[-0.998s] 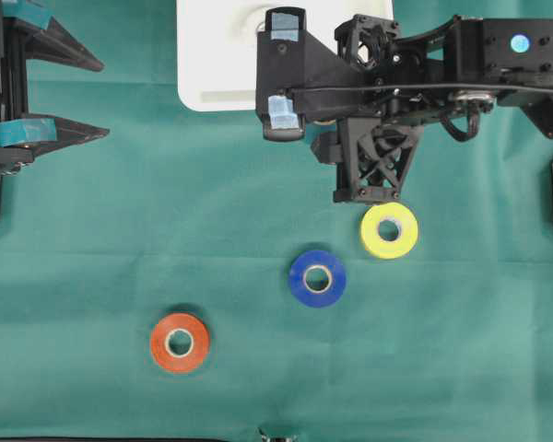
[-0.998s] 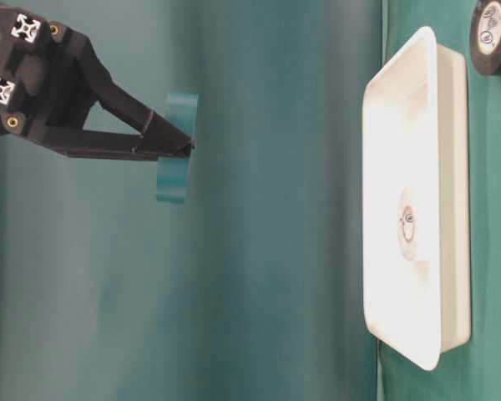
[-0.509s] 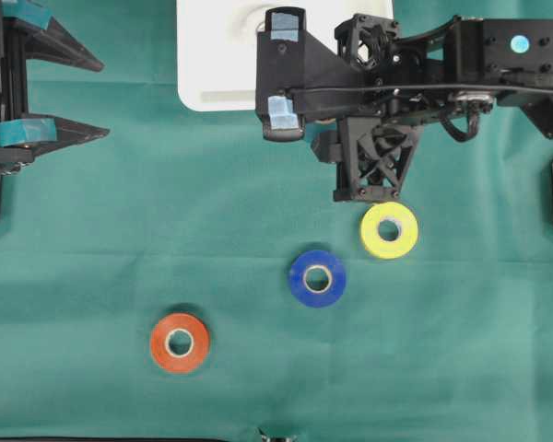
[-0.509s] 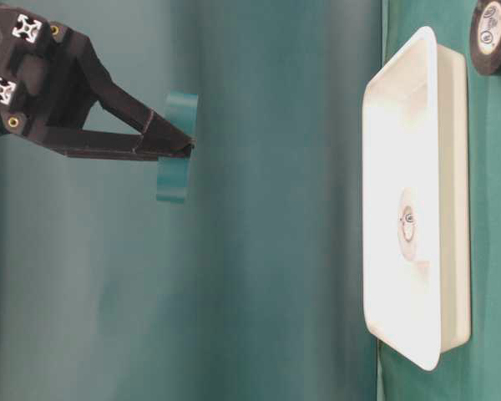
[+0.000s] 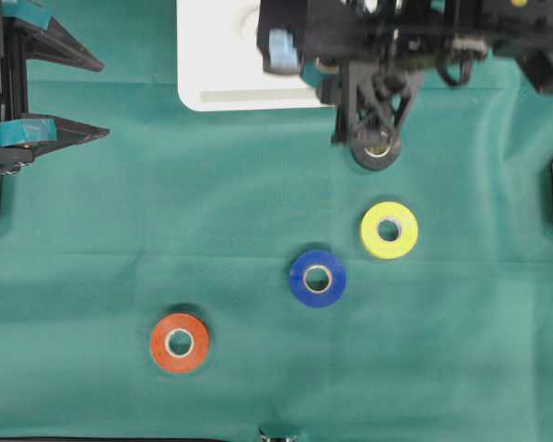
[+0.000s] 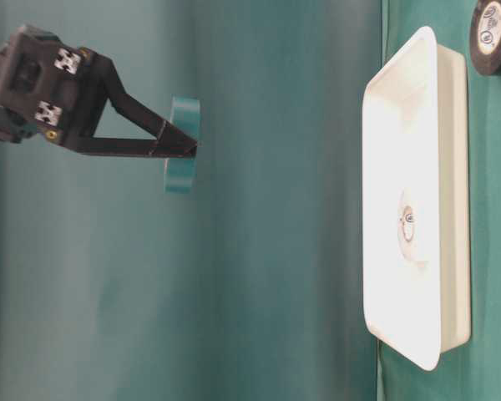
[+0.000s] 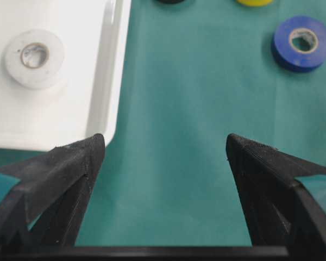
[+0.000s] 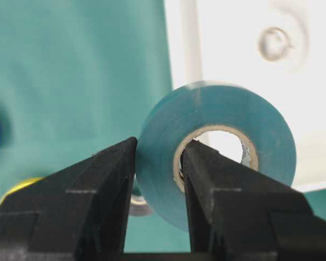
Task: Pick up the tape from a random location and place it into the white case.
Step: 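Lower the teal roll into the tray and open the right gripper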
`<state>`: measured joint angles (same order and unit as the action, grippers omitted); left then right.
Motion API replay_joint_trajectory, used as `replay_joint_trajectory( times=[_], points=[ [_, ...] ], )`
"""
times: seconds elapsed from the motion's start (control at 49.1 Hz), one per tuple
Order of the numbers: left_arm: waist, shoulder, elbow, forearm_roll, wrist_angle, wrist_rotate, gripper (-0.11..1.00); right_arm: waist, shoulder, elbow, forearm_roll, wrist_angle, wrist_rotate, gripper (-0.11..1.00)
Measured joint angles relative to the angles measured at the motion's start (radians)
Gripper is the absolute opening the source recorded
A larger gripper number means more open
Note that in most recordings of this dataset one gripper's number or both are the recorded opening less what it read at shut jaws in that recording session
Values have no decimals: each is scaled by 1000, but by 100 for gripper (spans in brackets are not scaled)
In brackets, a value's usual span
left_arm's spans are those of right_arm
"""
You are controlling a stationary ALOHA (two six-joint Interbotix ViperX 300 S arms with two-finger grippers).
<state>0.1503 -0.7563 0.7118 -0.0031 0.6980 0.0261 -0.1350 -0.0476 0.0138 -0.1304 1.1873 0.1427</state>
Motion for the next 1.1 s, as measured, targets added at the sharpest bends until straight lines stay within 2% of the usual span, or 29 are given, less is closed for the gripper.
replay_joint_trajectory(
  times=[0.428, 0.55, 1.1],
  points=[
    [0, 0, 0, 0, 0, 0, 90, -181, 0, 0, 0, -3, -48, 28],
    [0, 0, 2, 0, -2, 0, 90, -192, -2, 0, -2, -5, -64, 28],
    [0, 0, 0, 0, -2, -2, 90, -189, 15, 0, 0, -11, -66, 28]
  ],
)
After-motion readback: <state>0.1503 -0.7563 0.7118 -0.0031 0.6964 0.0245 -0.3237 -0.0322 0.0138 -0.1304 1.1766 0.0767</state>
